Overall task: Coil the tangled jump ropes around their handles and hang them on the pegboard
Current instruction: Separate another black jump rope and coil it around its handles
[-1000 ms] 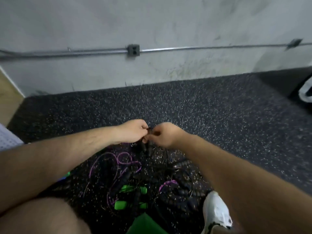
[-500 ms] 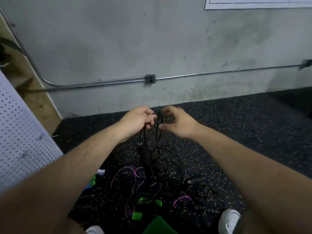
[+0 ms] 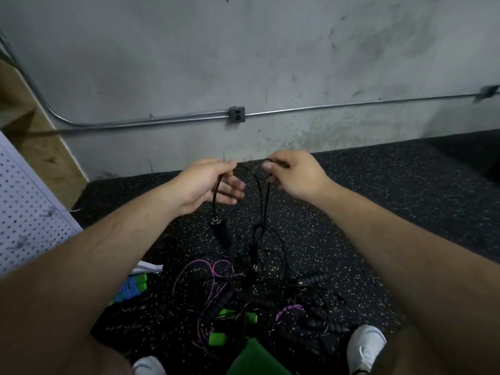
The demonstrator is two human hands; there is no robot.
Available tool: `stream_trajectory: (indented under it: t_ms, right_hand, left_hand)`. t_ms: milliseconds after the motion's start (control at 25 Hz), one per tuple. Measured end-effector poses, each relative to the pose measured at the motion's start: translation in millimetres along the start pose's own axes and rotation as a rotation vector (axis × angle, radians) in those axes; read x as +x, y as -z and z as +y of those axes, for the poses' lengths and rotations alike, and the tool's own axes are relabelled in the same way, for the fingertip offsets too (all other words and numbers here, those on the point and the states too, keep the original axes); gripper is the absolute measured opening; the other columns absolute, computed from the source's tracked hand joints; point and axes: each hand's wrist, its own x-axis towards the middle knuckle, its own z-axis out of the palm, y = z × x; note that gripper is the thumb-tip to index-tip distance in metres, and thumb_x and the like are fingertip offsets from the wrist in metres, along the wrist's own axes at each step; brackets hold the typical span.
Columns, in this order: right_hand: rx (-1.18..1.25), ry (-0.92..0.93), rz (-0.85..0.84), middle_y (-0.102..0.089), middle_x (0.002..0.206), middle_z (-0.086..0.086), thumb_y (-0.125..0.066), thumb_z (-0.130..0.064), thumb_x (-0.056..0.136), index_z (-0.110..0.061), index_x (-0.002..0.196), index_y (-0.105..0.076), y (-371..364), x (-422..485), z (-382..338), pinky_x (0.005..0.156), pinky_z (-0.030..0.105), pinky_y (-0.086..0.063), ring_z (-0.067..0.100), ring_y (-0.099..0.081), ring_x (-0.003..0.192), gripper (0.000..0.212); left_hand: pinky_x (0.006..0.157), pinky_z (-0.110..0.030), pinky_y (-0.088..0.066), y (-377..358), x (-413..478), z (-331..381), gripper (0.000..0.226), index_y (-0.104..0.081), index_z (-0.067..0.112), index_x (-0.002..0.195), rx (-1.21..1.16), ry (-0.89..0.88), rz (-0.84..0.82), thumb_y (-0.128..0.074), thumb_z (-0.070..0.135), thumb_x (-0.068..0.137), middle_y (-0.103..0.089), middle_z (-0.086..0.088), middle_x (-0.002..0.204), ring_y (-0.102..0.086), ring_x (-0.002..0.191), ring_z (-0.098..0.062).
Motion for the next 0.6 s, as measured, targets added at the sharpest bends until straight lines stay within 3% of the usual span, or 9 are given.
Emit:
stream_trajectory:
  t_ms: [120, 240, 320, 400, 480, 520, 600]
  right_hand:
    - [0.003, -0.015, -0.016, -0.074, 0.09, -0.002, -0.058, -0.012, 0.099, -0.021, 0.099, -0.074, 9.5, -1.1, -0.7, 0.066, 0.04, -0.056, 0.033, -0.07, 0.084, 0.018]
    - [-0.305, -0.028, -0.316, -0.073, 0.091, -0.009, -0.065, -0.011, 0.091, -0.026, 0.094, -0.076, 18.8, -3.0, 2.7, 0.07, 0.033, -0.055, 0.022, -0.069, 0.084, 0.019]
    - [-0.432, -0.119, -0.483, -0.07, 0.1, -0.004, -0.063, -0.013, 0.09, -0.023, 0.106, -0.071, 14.6, -4.2, 9.3, 0.08, 0.041, -0.059, 0.023, -0.068, 0.094, 0.021]
    - [-0.485, -0.188, -0.427, -0.063, 0.112, 0.001, -0.064, -0.022, 0.089, -0.018, 0.129, -0.052, 7.4, 0.6, 17.8, 0.086, 0.047, -0.057, 0.025, -0.065, 0.097, 0.043]
    - [-0.431, -0.215, -0.327, -0.057, 0.124, 0.002, -0.071, -0.036, 0.087, -0.024, 0.146, -0.032, 0.7, 7.1, 24.3, 0.092, 0.043, -0.054, 0.023, -0.063, 0.104, 0.072]
    - [-0.382, -0.224, -0.328, -0.056, 0.129, 0.004, -0.073, -0.041, 0.086, -0.024, 0.149, -0.031, -3.8, 9.6, 27.4, 0.095, 0.04, -0.051, 0.024, -0.061, 0.109, 0.077]
    - [-0.353, -0.204, -0.407, -0.063, 0.127, 0.005, -0.069, -0.044, 0.091, -0.019, 0.137, -0.053, -12.2, 12.6, 38.2, 0.09, 0.037, -0.051, 0.025, -0.063, 0.106, 0.055]
  left_hand:
    - [0.067, -0.04, -0.06, 8.1, 8.9, -7.9, 0.013, -0.056, 0.013, 0.1, 0.054, 0.032, 0.071, -0.053, 0.024, 0.105, -0.075, -0.015, 0.099, -0.072, 0.078, -0.025]
    - [0.048, -0.024, -0.041, 9.9, 15.3, -8.0, 0.013, -0.058, 0.013, 0.096, 0.108, -0.037, 0.158, -0.054, 0.023, 0.104, -0.076, -0.011, 0.101, -0.058, 0.061, -0.012]
    - [0.045, -0.021, -0.032, 5.1, 15.7, -5.0, 0.015, -0.058, 0.013, 0.092, 0.121, -0.111, 0.149, -0.053, 0.021, 0.104, -0.074, -0.009, 0.093, -0.047, 0.054, -0.007]
    - [0.043, -0.02, -0.028, -2.4, 13.4, 0.1, 0.02, -0.056, 0.012, 0.086, 0.076, -0.194, 0.129, -0.05, 0.017, 0.105, -0.071, -0.005, 0.083, -0.041, 0.051, -0.007]
    - [0.042, -0.02, -0.026, -7.3, 10.8, 6.5, 0.024, -0.055, 0.011, 0.082, -0.013, -0.276, 0.115, -0.048, 0.013, 0.105, -0.069, -0.003, 0.077, -0.039, 0.049, -0.008]
    - [0.043, -0.02, -0.025, -8.9, 8.6, 10.0, 0.025, -0.054, 0.011, 0.081, -0.066, -0.312, 0.112, -0.047, 0.012, 0.105, -0.069, -0.003, 0.075, -0.038, 0.049, -0.009]
    - [0.045, -0.021, -0.024, -9.6, 4.5, 14.7, 0.025, -0.052, 0.011, 0.082, -0.152, -0.363, 0.11, -0.044, 0.01, 0.106, -0.067, -0.003, 0.075, -0.037, 0.051, -0.01]
